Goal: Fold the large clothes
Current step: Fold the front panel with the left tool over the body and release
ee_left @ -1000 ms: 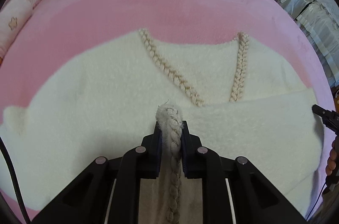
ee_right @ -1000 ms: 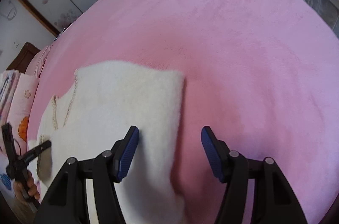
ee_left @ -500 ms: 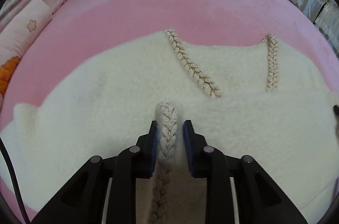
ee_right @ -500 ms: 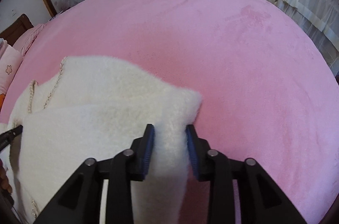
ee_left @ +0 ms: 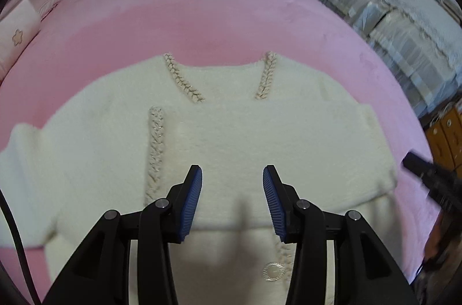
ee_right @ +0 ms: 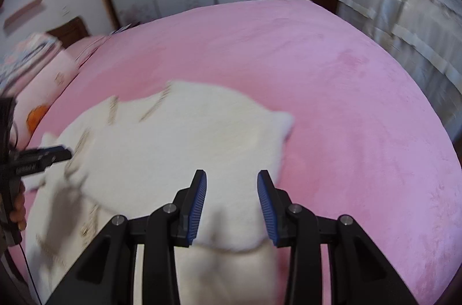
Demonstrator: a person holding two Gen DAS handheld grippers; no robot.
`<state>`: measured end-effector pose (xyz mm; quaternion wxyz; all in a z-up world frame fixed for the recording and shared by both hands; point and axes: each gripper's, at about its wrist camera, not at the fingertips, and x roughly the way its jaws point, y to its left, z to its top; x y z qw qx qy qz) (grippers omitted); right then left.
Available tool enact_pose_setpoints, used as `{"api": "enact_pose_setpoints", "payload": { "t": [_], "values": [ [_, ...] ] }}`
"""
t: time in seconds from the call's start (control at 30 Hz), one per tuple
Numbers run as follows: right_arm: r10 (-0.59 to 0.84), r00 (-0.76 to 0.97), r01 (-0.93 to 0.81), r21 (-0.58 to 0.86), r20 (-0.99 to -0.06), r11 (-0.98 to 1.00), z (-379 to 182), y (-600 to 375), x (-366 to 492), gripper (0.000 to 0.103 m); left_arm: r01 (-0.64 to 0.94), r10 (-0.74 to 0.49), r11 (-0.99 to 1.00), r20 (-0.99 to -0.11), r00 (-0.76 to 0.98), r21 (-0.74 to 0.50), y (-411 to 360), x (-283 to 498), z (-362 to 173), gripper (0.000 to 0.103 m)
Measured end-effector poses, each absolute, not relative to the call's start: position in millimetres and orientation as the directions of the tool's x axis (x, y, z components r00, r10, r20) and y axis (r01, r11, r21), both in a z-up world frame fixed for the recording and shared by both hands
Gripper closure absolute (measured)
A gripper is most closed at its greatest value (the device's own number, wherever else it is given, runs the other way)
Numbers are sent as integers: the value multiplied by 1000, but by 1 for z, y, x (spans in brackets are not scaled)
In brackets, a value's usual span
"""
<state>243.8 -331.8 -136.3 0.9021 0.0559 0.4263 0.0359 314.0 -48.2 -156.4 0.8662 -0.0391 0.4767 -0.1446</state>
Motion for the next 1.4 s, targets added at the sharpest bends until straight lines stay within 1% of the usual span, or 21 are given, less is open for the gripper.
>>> {"api": "enact_pose_setpoints", "payload": {
  "t": [0.03,0.07,0.1,0.2,0.27,0.3,0.33,0.4,0.47,0.53,0.57,0.63,0.77,0.9,0.97,1.0,1.03,1.1,1.13,1.17,1.4],
  "values": [
    [125,627,-34,134,-769,990,-137,-321,241,67,208,-292,955,-801,523,-212,-52,311,-156,61],
    [137,622,-44,140,-771,989,-139,-309,240,70,197,-287,957,-793,537,-213,-55,307,-158,61],
    [150,622,-56,148,-768,987,-141,-296,239,78,185,-288,957,-792,538,-222,-60,306,-162,61],
    [211,596,-101,188,-775,977,-156,-266,243,84,122,-306,951,-807,506,-284,-67,308,-183,62],
    [233,560,-103,212,-795,972,-173,-252,247,89,73,-286,955,-828,483,-288,-68,313,-202,64],
    [228,540,-98,208,-811,973,-184,-249,250,91,51,-252,964,-842,477,-260,-67,315,-209,65],
    [209,525,-84,194,-825,977,-194,-250,253,93,39,-232,969,-850,473,-242,-66,316,-216,69],
    [167,519,-43,169,-838,985,-205,-264,256,103,34,-239,967,-851,468,-252,-61,320,-223,69],
    [78,544,32,114,-836,993,-206,-290,252,103,27,-241,965,-849,469,-260,-54,322,-224,74],
    [-8,558,121,72,-830,990,-206,-322,246,103,20,-249,962,-847,469,-272,-46,322,-226,75],
    [-10,555,141,83,-832,987,-208,-336,244,103,20,-261,958,-846,466,-285,-44,322,-227,75],
    [48,554,128,141,-831,982,-212,-350,240,103,18,-269,955,-843,466,-295,-43,321,-228,75],
    [-55,565,118,14,-823,993,-207,-335,234,103,24,-255,961,-842,475,-277,-47,318,-228,75],
    [-86,563,147,-3,-822,989,-207,-331,232,103,29,-231,969,-851,472,-247,-47,317,-224,74],
    [-87,559,165,7,-824,986,-205,-330,231,103,20,-223,970,-856,466,-242,-48,316,-221,70],
    [-92,560,167,4,-823,986,-204,-328,230,100,14,-220,970,-859,463,-241,-48,315,-219,69],
    [-96,563,165,-2,-821,986,-202,-327,228,100,9,-219,970,-860,462,-242,-48,315,-218,64],
    [-111,562,163,-21,-820,986,-198,-322,226,100,7,-217,970,-858,465,-241,-49,312,-212,51],
    [-105,563,160,-17,-820,987,-196,-320,226,99,9,-215,971,-857,469,-238,-49,310,-209,43],
    [-97,562,160,-7,-821,987,-194,-319,225,99,13,-214,972,-854,475,-236,-49,307,-205,40],
    [-57,561,177,53,-826,983,-173,-316,207,99,29,-228,969,-844,486,-245,-42,283,-171,40]
  ]
}}
